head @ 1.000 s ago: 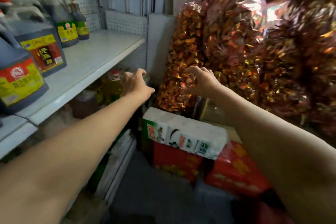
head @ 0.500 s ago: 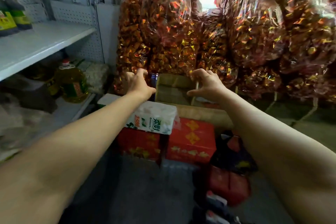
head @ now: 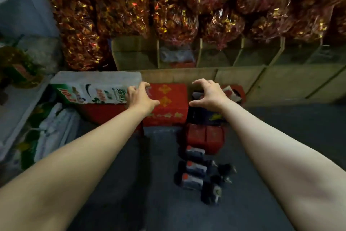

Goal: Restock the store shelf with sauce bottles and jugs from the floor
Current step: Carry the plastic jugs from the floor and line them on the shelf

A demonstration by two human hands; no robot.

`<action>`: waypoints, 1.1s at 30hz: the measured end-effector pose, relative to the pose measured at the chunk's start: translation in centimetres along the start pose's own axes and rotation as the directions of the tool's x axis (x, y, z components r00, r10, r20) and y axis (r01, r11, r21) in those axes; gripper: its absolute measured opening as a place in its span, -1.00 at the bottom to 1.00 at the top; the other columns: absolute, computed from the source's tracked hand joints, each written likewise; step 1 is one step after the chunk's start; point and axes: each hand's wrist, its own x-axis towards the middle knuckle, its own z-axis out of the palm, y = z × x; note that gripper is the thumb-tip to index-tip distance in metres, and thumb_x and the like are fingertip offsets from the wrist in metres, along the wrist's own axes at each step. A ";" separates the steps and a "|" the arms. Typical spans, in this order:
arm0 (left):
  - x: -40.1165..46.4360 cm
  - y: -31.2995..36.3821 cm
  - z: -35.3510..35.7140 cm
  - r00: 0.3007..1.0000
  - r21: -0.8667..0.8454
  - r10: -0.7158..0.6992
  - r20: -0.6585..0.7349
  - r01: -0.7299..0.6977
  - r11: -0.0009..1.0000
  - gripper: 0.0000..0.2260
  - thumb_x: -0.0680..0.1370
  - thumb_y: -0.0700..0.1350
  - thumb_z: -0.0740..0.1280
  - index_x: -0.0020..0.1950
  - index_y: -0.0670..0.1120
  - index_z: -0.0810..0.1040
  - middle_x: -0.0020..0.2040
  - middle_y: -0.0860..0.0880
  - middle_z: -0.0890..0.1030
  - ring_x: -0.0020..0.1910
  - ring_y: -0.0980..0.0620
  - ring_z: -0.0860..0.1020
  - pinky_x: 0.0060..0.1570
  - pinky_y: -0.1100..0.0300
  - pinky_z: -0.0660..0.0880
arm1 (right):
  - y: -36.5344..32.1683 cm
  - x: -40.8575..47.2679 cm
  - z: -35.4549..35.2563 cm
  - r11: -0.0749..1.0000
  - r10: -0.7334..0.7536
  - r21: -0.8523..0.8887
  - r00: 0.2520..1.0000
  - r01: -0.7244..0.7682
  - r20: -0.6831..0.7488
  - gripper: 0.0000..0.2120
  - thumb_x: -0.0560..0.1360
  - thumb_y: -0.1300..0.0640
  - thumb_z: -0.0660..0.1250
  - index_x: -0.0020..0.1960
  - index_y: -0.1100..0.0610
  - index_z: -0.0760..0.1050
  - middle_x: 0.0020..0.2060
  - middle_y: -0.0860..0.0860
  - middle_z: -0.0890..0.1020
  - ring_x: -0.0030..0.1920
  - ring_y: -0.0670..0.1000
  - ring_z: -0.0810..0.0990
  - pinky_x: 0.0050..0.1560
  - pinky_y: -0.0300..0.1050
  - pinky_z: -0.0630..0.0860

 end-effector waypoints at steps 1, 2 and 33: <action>-0.1 0.0 1.1 0.999 0.005 0.012 0.032 -0.012 1.000 -0.40 0.42 0.07 0.55 0.39 0.09 0.38 0.37 -0.15 0.31 0.39 -0.20 0.33 0.36 -0.01 0.34 | 1.2 -0.5 0.8 1.000 0.022 0.005 1.000 -0.022 0.005 -0.20 0.27 -0.23 0.59 0.42 -0.09 0.38 0.32 0.07 0.48 0.38 0.15 0.39 0.37 0.06 0.43; -0.2 -0.1 2.3 0.997 0.010 0.024 0.067 -0.025 1.000 -0.41 0.42 0.07 0.54 0.39 0.09 0.38 0.37 -0.15 0.31 0.39 -0.20 0.32 0.37 0.00 0.33 | 2.6 -0.9 1.7 0.999 0.038 0.012 0.999 -0.038 0.008 -0.15 0.20 -0.32 0.55 0.41 -0.10 0.39 0.31 0.06 0.51 0.37 0.15 0.42 0.36 0.06 0.44; -2.0 -33.8 59.2 0.704 -0.034 -0.042 0.709 0.093 0.995 -0.21 0.36 0.10 0.58 0.52 0.09 0.31 0.47 0.01 0.41 0.42 -0.05 0.40 0.40 -0.03 0.37 | 40.9 -9.9 59.5 0.636 0.650 0.234 0.674 -0.735 0.352 0.02 0.38 -0.05 0.60 0.63 0.01 0.07 0.52 0.11 0.32 0.49 0.17 0.35 0.45 0.14 0.39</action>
